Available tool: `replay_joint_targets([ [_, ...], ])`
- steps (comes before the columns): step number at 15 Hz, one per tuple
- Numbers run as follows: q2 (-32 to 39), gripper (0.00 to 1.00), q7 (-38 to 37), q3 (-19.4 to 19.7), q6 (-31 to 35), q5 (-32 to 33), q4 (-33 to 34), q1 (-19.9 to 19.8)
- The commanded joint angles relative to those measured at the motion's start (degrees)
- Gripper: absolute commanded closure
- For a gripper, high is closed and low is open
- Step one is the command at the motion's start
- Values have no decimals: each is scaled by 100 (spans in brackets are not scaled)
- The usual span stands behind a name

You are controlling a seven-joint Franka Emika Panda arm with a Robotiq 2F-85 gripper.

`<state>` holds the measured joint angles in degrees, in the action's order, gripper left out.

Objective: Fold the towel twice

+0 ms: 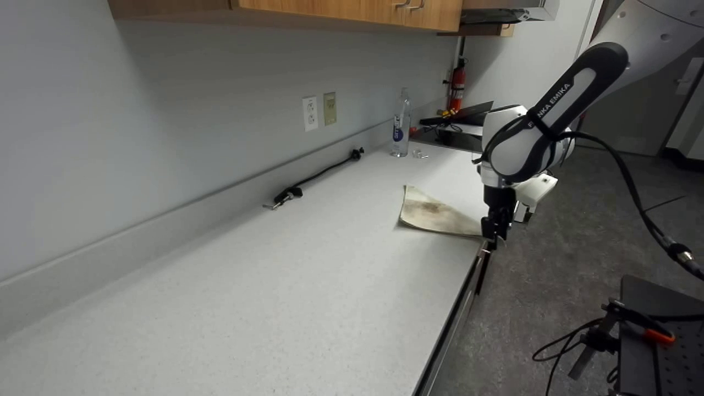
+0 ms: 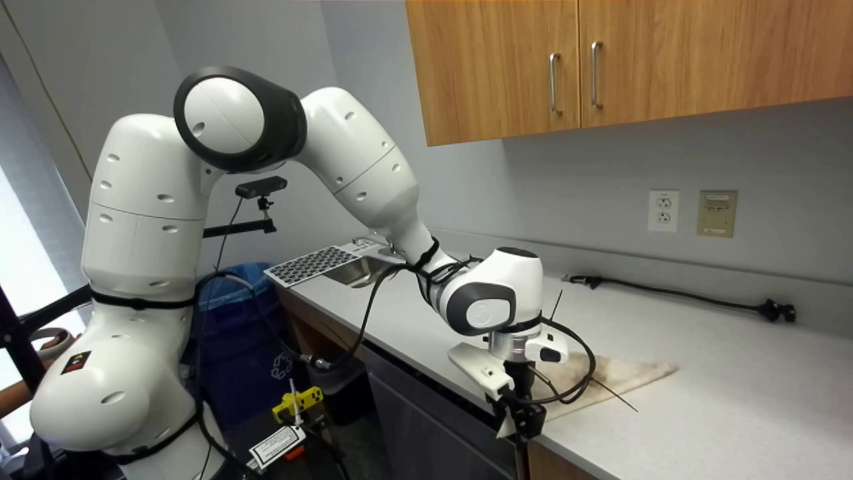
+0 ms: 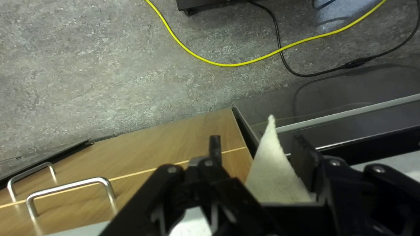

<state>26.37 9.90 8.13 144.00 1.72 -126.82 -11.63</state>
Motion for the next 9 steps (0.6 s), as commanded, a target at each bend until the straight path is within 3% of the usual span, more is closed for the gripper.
replay_joint_targets([
  [1, 120, 71, 65, -103, 15, -145, 164, -139],
  [5, 85, 99, 16, -65, 50, -90, 153, -122],
  [9, -23, 100, -167, 197, 76, 209, 2, -34],
])
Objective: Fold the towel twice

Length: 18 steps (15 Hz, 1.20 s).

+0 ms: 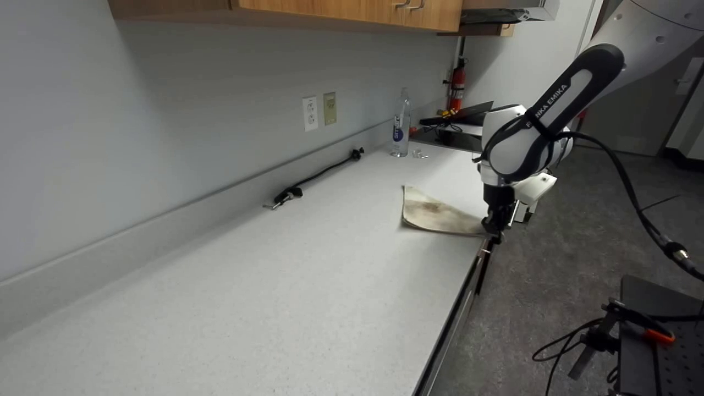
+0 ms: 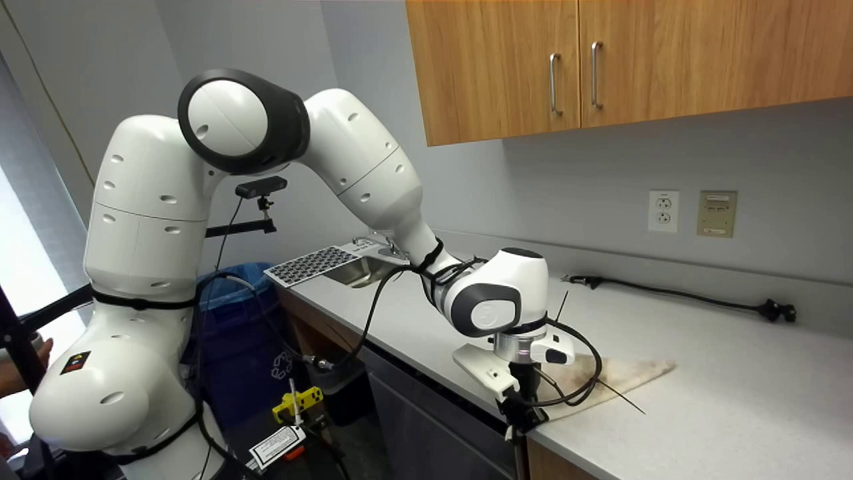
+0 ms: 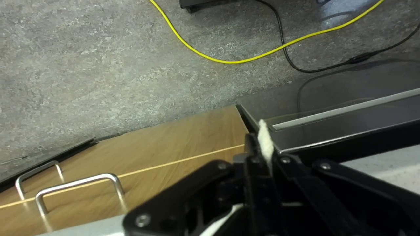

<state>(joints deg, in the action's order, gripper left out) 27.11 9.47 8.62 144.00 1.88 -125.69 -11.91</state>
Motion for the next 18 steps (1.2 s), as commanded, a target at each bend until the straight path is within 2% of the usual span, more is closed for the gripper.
replay_joint_targets([
  [1, -122, 99, -184, 254, 63, 310, -162, 14],
  [6, -264, 99, -518, 824, 7, 1085, -409, 78],
  [9, -371, 99, -609, 984, -11, 1432, -446, 108],
  [15, -806, 99, -925, 917, -324, 2166, -291, 552],
  [18, -948, 99, -1138, 731, -348, 2335, -70, 766],
])
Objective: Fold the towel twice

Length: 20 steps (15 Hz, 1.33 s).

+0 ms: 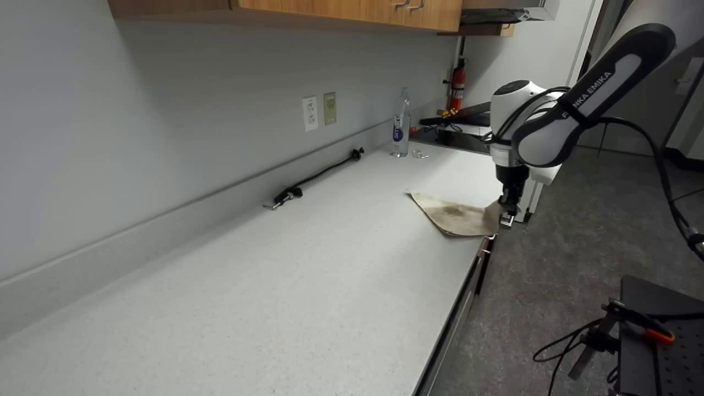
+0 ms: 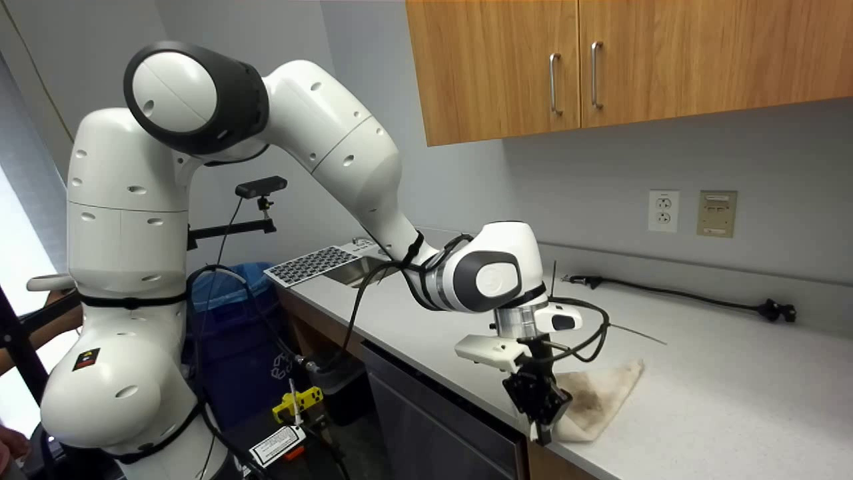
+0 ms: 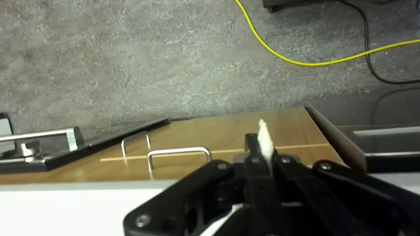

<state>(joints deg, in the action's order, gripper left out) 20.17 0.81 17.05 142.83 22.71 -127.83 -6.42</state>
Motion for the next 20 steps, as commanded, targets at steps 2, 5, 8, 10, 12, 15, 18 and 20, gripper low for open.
replay_joint_targets([
  [2, -230, 99, -424, -219, -55, 269, 344, 313],
  [5, 60, 99, -928, -220, 410, 464, 743, 441],
  [8, 395, 99, -1334, -103, 878, 634, 1063, 489],
  [10, 629, 99, -1490, -39, 1036, 565, 1258, 494],
  [12, 834, 99, -1572, 15, 1121, 459, 1417, 512],
  [15, 1096, 99, -1733, 51, 1194, 329, 1655, 539],
  [18, 1232, 99, -1854, 35, 1161, 162, 1870, 559],
  [20, 1301, 99, -1913, 50, 1166, 101, 1982, 590],
])
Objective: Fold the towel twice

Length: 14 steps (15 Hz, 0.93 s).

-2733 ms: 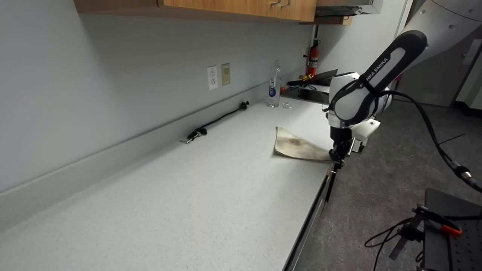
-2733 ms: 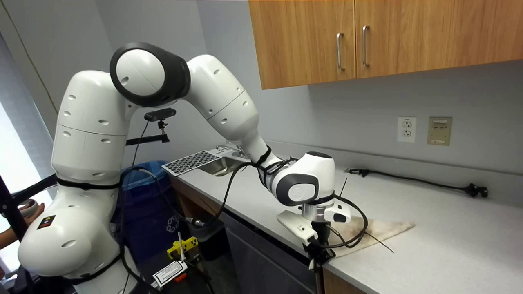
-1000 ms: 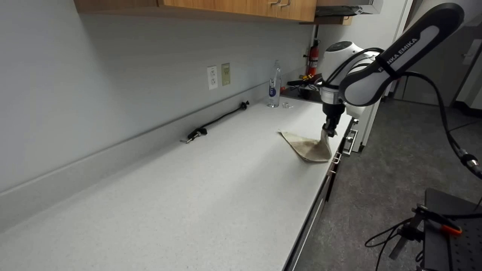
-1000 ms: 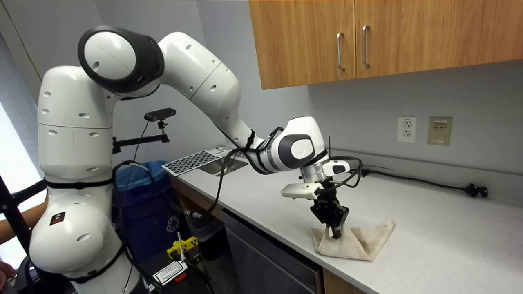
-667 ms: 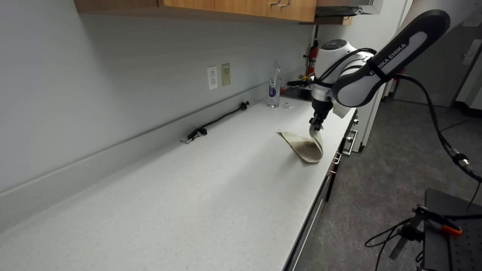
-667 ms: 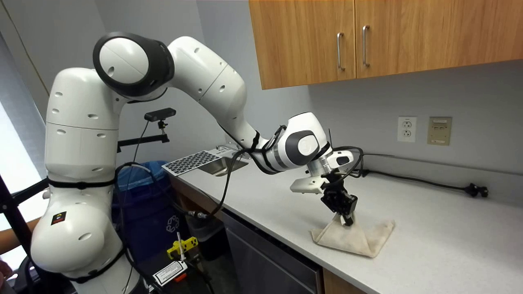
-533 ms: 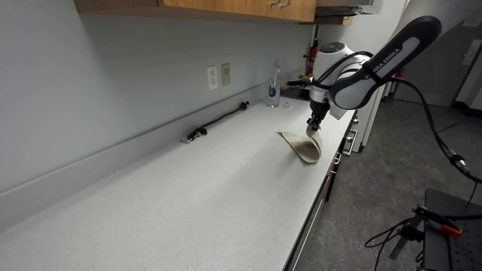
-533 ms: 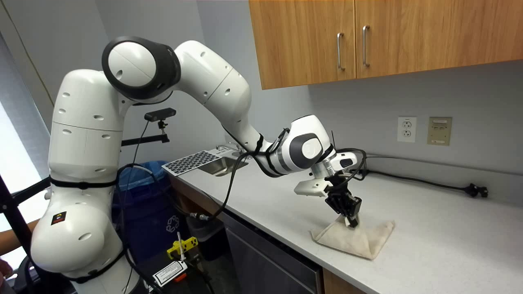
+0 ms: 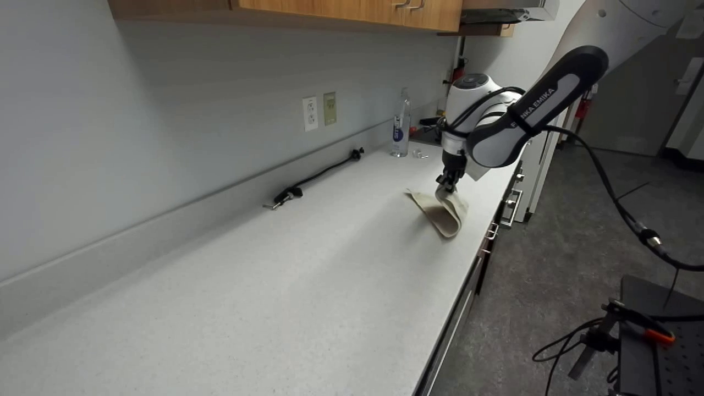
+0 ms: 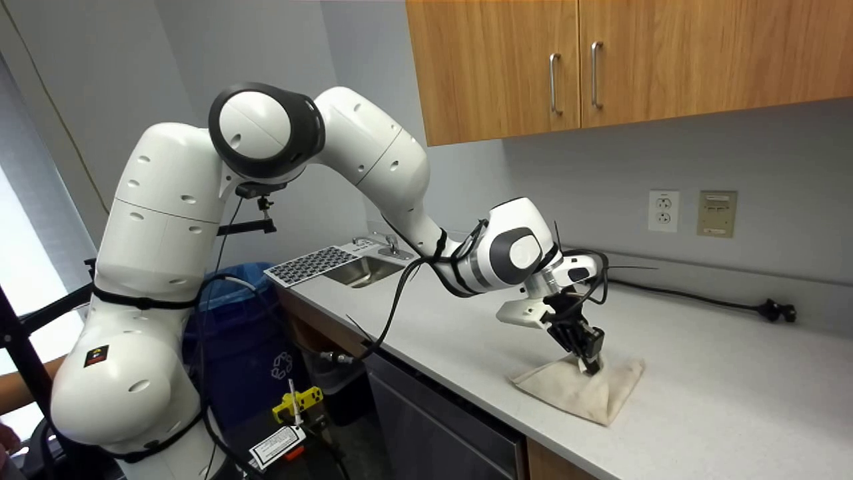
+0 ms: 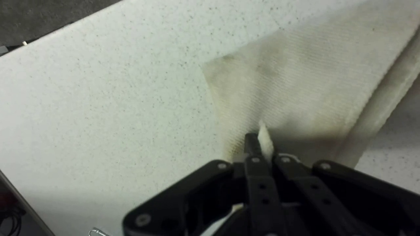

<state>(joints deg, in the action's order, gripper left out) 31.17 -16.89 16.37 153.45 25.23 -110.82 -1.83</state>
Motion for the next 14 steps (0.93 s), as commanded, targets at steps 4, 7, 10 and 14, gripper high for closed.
replay_joint_targets([
  [4, 331, 99, -282, 142, 95, -245, 457, 206],
  [7, 418, 72, -403, 155, -7, -300, 556, 266],
  [10, 491, 50, -483, 179, -7, -368, 612, 312],
  [14, 545, 20, -627, 255, 96, -422, 639, 372],
])
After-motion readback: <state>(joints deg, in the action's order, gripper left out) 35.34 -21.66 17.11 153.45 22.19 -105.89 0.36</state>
